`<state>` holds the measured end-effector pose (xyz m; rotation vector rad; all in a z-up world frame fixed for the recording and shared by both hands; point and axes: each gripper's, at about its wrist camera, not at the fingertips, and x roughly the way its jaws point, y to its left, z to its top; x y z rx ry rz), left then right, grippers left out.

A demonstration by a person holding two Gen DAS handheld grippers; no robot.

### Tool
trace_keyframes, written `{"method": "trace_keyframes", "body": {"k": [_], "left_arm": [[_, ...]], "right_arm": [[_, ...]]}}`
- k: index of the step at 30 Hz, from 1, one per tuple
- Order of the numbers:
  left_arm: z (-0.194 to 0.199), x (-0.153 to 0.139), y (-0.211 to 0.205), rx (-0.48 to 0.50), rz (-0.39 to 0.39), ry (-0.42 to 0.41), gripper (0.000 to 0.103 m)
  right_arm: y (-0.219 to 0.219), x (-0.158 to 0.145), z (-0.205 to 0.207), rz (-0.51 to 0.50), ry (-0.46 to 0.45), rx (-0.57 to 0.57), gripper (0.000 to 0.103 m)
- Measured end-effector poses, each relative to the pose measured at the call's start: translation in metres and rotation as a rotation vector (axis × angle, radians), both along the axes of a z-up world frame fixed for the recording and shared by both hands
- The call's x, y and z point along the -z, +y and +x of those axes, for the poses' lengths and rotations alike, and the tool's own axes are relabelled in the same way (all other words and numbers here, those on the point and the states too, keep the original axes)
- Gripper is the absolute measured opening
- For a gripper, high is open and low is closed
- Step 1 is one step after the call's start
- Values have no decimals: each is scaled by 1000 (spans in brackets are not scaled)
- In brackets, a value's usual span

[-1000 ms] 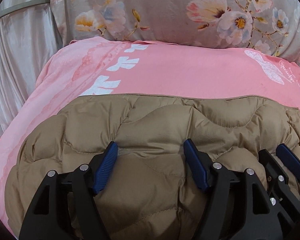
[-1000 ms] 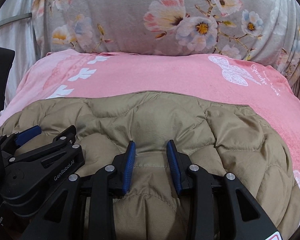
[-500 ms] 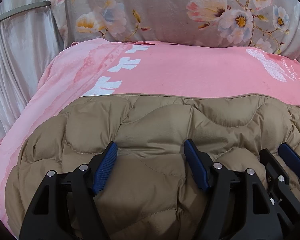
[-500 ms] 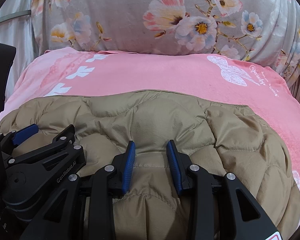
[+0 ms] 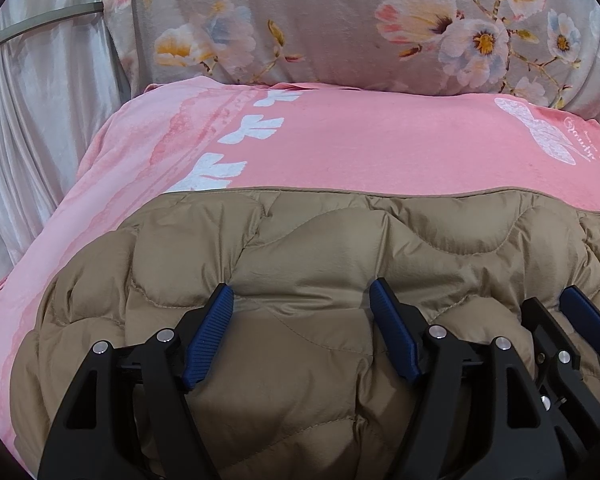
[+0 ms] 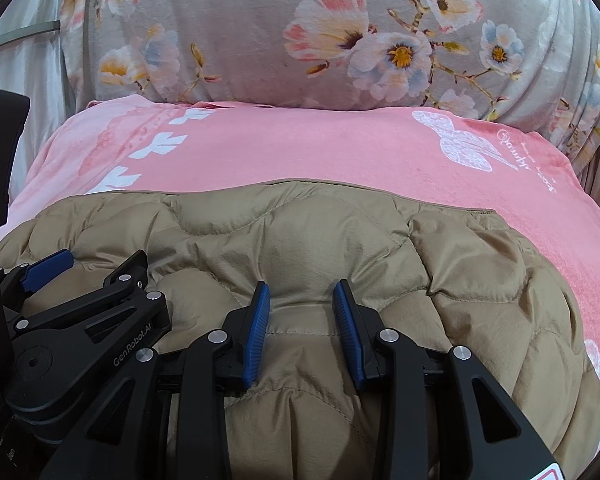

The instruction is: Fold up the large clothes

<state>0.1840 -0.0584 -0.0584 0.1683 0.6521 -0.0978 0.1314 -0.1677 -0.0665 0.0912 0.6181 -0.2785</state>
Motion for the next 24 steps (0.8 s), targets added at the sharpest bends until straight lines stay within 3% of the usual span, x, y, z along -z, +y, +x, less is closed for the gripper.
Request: {"method": "trace_keyframes", "body": {"k": [9,12,15,17,21,24], "left_arm": [[6,-1,8,-3,-1,1,71],[3,-5,19,33,-68,21,77],[-19,-19,58,50,-267,84,77],[-42,-30,90,55,-360,100,77],[-88,-55,173,-46,-417,59,78],[-101,-54,225,-144,-421,75,79]], "right_arm": [[-5,1,-2,5,4,-1,35],[-9,2,-2,18,6,-8,35],[-15,2,-3,47,2,-27,37],[-16,2,-3,68,3,-51,41],[-17,-12,-19,80,21,-72,44],[-2,-33,-50,131,-36,-121,47]]}}
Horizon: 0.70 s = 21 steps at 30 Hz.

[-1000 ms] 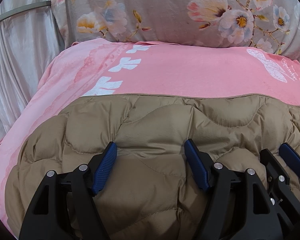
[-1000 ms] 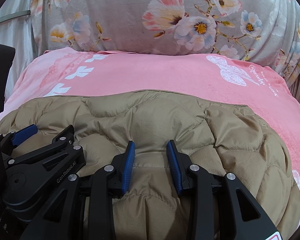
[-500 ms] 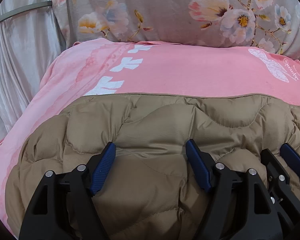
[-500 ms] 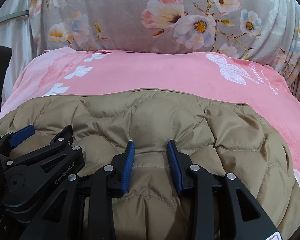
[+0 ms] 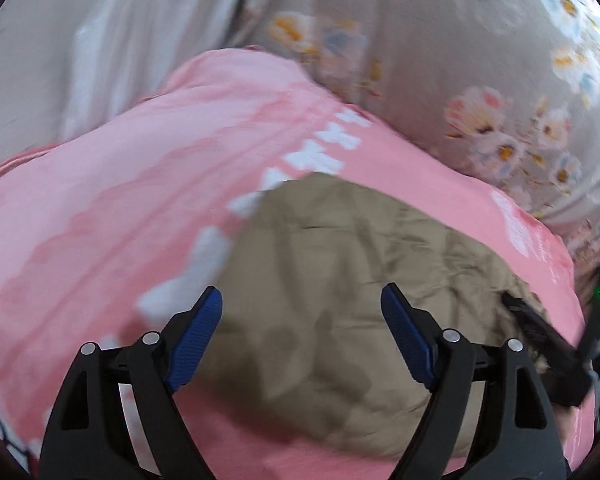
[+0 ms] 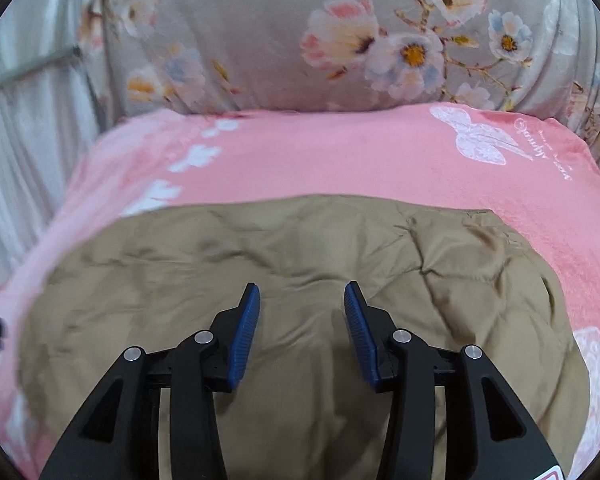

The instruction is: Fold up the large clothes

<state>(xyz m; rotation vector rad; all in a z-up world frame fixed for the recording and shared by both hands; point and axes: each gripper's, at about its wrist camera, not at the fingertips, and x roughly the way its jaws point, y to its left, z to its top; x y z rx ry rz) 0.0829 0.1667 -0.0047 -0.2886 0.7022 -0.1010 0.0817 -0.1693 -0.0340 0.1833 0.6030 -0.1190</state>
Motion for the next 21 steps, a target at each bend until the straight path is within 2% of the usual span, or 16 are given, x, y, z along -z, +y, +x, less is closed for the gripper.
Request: {"method": "trace_keyframes", "body": {"k": [2,5,7,9,11,13,15,17,18,20,21], "left_arm": [[2,13,17,-13,-24,56,79],[14,44,33,-19,-159,171,79],[18,56,33,9,-246,205,79],[22,61,25,36,-264,210,80],[24,64,15,36,-256,202,87],[28,65,9,25,-263,204,87],[32,63,2,41,-273,211,78],[33,59,-8,64,-259,217,56],[31,55,-11,64,-240,209,50],[26,46,-19,78,-199,189,31],[23,38,-24,85,-177,174,29]], "right_arm": [[19,-8,-23,14,-16,-54,48],[39,-5,-38,1,10,-87,48],[44,4,-39,21,51,-98,45],[45,17,-36,43,93,-106,44],[46,26,-36,55,101,-100,44],[44,32,-34,68,109,-97,44],[45,36,-31,67,118,-98,44],[44,40,-27,64,120,-100,45],[44,42,-26,65,119,-100,45],[43,45,-24,66,116,-97,45],[43,46,-24,63,117,-94,45]]}}
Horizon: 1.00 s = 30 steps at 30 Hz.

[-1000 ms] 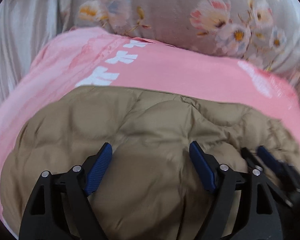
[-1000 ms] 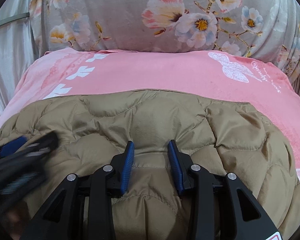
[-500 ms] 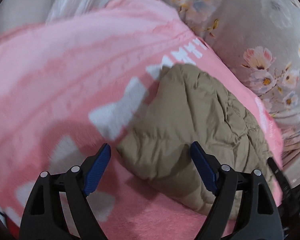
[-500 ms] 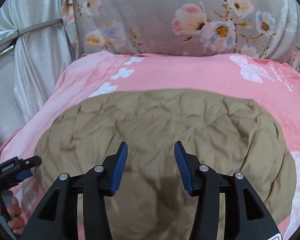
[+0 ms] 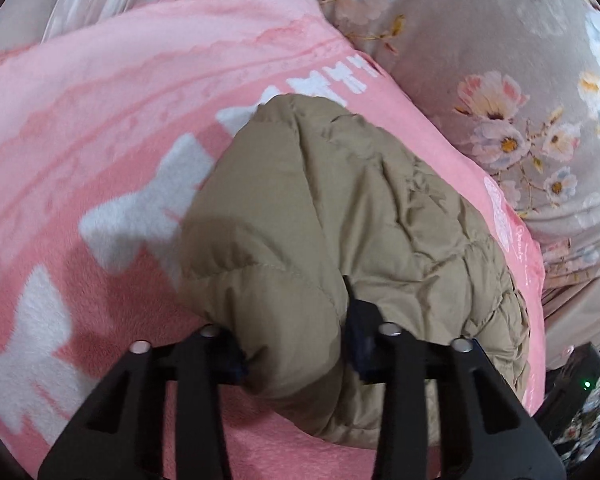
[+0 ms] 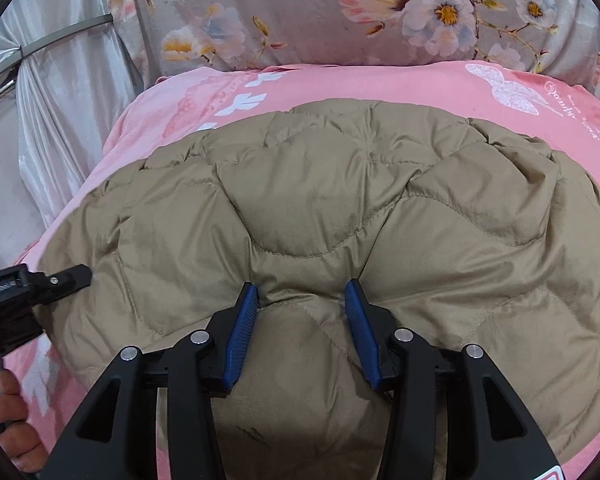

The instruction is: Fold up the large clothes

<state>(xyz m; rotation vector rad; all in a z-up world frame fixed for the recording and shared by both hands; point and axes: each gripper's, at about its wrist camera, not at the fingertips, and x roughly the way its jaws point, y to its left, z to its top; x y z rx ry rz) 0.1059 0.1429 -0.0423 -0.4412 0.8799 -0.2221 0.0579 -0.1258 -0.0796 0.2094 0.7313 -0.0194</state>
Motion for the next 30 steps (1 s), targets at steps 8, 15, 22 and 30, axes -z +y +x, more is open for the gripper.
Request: {"method": "trace_keyframes", "body": {"k": [8,15,22,30], "left_arm": [[-22,-59,-22,72,44,-142,19],[-40,-94,-57,163,92,-234,18],[-61,-119,-124,325,134,-317,16],[-62,-114,-186,430,215,-313,16]], "right_arm": [[-8,-27,-33,48,-2,-12,5],[-6,-10,-56,85,73,-54,0],[-20,11,-14,234,87,-65,0],[-60,-10,-45,387,14,-31,0]]}}
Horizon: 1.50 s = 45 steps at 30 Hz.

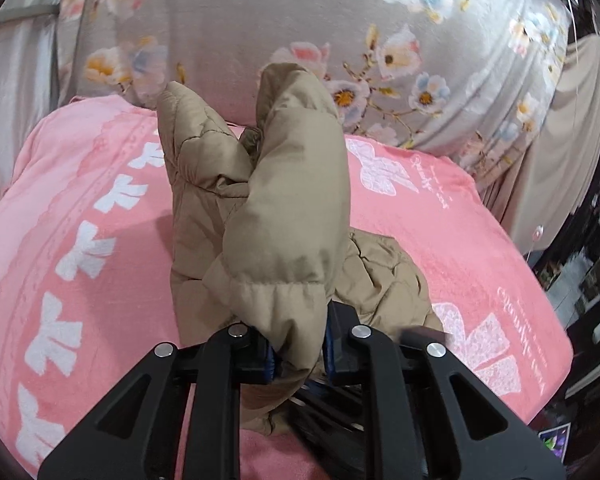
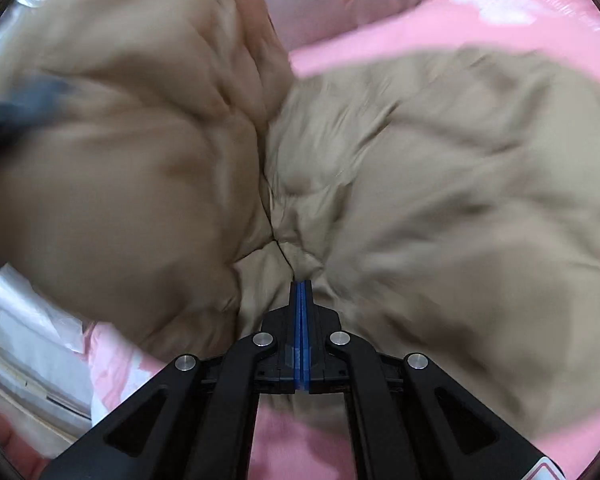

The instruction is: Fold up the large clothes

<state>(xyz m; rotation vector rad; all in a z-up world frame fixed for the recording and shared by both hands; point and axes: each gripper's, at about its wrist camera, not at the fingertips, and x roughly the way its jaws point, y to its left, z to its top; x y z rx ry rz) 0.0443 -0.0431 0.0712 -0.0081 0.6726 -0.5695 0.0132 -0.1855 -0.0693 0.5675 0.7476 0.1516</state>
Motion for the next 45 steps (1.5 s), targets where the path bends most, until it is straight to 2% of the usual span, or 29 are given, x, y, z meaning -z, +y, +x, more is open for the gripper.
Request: {"method": "trace_keyframes", "body": {"k": [6,10,16,23,27,28,30,31,32,33,35,38,39,40,41,45], "left_arm": [[-2,11,-48,57,56,5,16],[-13,21,-89,141,92,17,15],[-32,48,-144,251,158,72,14],[-44,88,-184,284,258,76,14],[-47,102,-190,288,286,79,16],[-48,100,-188,293,273,82,19],[-50,92,-181,313,218,111,34],[-50,84,-175,330,172,139,49],[-52,74,-166,333,130,150,59],[-54,62,-156,331,93,138,60],[-56,38,-137,319,48,97,62],[-46,2,-101,227,-23,33,70],[-39,-6,-90,183,-26,19,71],[-29,-14,-78,125,-20,5,71],[-16,-20,-66,59,-11,-9,71],[26,-24,-34,-111,-3,11,71]], "right_arm": [[-55,-14,-76,-108,31,180,0],[-78,-18,-102,-173,44,260,0],[-110,1,-123,-141,96,328,0],[-136,11,-135,-147,122,375,0],[-147,10,-142,-141,118,396,8],[-149,7,-144,-144,108,401,8],[-152,-3,-148,-156,89,413,9],[-156,-10,-148,-162,80,418,11],[-160,-18,-148,-164,70,425,14],[-164,-23,-148,-167,63,432,17],[-167,-43,-149,-164,23,439,35],[-166,-77,-135,-142,-76,419,42],[-163,-93,-124,-147,-112,398,44],[-160,-102,-117,-150,-133,382,50],[-158,-114,-105,-150,-155,362,57],[-157,-147,-35,-84,-180,282,63]]}}
